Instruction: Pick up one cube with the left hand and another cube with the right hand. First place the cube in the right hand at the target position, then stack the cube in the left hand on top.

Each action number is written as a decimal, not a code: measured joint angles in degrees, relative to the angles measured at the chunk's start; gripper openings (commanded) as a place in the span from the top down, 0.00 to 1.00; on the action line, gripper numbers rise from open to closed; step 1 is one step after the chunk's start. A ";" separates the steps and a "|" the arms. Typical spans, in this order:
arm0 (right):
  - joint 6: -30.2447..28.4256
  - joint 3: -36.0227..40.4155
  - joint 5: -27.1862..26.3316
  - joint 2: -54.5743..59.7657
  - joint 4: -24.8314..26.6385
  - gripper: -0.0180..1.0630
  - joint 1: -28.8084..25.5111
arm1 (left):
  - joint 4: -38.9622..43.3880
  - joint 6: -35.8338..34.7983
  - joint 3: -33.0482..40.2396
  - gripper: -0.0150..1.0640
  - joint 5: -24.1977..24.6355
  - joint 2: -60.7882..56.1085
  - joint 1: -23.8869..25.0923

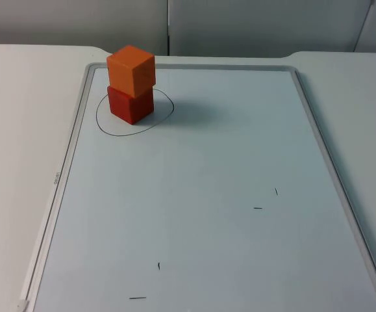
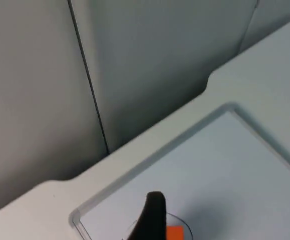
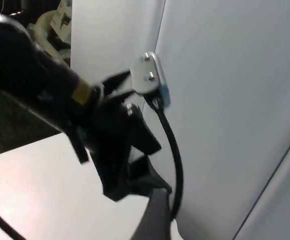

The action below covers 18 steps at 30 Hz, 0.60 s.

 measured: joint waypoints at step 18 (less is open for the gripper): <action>-0.88 27.19 -1.34 -10.86 4.28 0.31 0.00 | 1.01 1.39 40.64 0.28 -4.40 -38.80 0.00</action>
